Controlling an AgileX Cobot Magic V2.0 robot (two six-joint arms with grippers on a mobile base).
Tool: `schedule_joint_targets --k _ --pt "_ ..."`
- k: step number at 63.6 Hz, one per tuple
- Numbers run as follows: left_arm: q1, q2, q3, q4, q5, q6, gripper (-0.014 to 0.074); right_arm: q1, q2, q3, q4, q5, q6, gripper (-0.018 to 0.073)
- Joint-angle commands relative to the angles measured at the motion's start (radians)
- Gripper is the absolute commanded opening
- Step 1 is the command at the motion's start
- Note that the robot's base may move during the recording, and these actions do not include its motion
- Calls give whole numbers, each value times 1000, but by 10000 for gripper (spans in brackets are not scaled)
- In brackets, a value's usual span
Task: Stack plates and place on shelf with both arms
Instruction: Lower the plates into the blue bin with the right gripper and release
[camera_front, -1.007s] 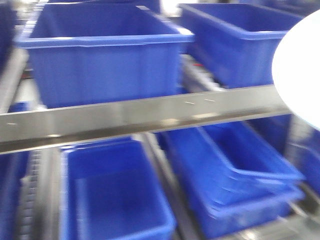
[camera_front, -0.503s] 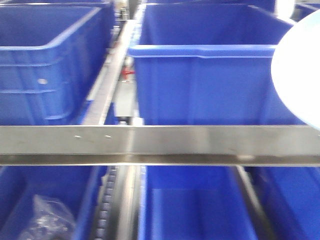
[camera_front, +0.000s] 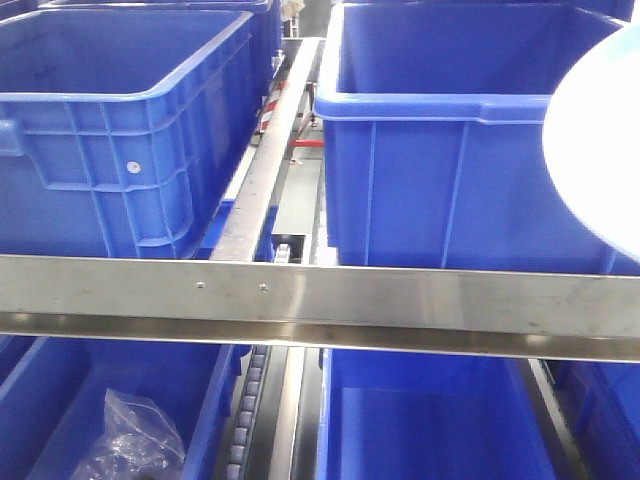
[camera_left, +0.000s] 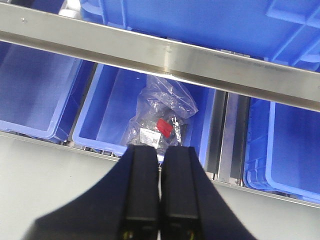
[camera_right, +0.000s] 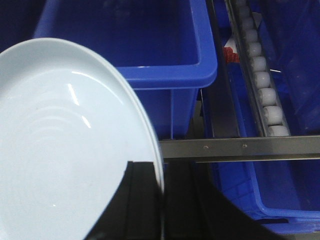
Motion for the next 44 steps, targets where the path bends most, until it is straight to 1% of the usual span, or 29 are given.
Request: schedule_joint_targets --k 1,44 --pt "3 4 -28 9 -64 -11 96 -6 3 -33 -7 -96 4 57" --pt "3 4 -28 9 -64 -11 96 -6 3 -33 -7 -101 4 57"
